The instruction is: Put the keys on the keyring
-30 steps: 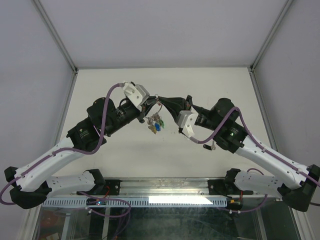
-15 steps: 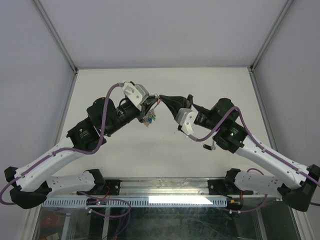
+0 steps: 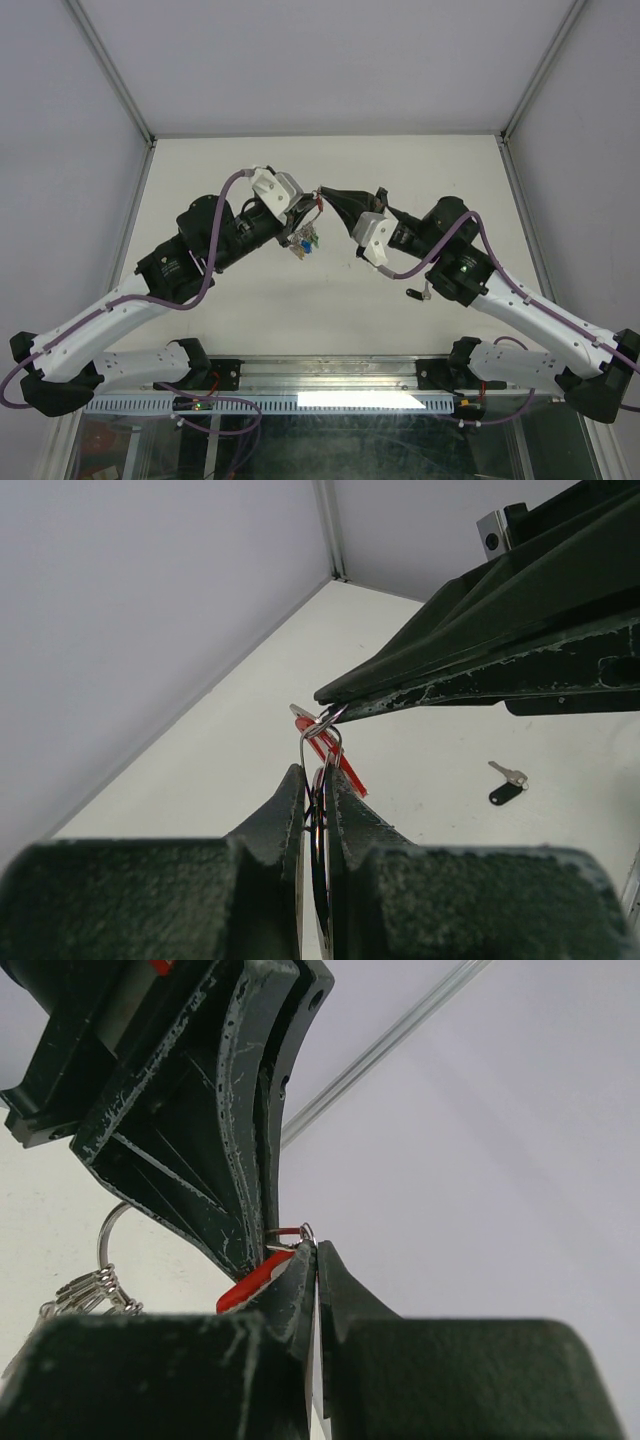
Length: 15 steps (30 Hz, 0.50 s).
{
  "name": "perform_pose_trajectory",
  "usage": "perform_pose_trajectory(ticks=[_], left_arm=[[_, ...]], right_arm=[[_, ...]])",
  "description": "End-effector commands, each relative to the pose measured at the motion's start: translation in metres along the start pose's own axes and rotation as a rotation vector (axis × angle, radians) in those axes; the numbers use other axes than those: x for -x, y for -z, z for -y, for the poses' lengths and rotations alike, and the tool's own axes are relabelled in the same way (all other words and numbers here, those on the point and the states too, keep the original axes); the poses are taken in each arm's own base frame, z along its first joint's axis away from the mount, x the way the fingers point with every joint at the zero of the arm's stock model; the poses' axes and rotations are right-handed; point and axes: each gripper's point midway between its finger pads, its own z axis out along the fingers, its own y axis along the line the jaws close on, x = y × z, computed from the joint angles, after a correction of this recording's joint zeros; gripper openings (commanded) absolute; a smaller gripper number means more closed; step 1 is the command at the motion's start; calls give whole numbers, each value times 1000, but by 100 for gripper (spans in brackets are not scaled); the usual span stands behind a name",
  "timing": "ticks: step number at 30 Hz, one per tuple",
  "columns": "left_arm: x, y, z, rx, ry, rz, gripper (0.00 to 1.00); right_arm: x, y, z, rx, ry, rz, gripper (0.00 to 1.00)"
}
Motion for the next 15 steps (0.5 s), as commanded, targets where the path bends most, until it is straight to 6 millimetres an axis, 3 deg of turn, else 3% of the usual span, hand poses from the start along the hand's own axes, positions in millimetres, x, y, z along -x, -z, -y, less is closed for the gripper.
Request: perform_pose_trajectory(ticks=[1,8,15], left_arm=[[25,6,0,-20,-36,55,0],[22,9,12,-100,-101,48,0],[8,17,33,-245,-186,-1,0]], right_arm=[[34,6,39,-111,36,62,0],[28,10,23,29,18,-26,0],[31,34,4,160,-29,-89,0]])
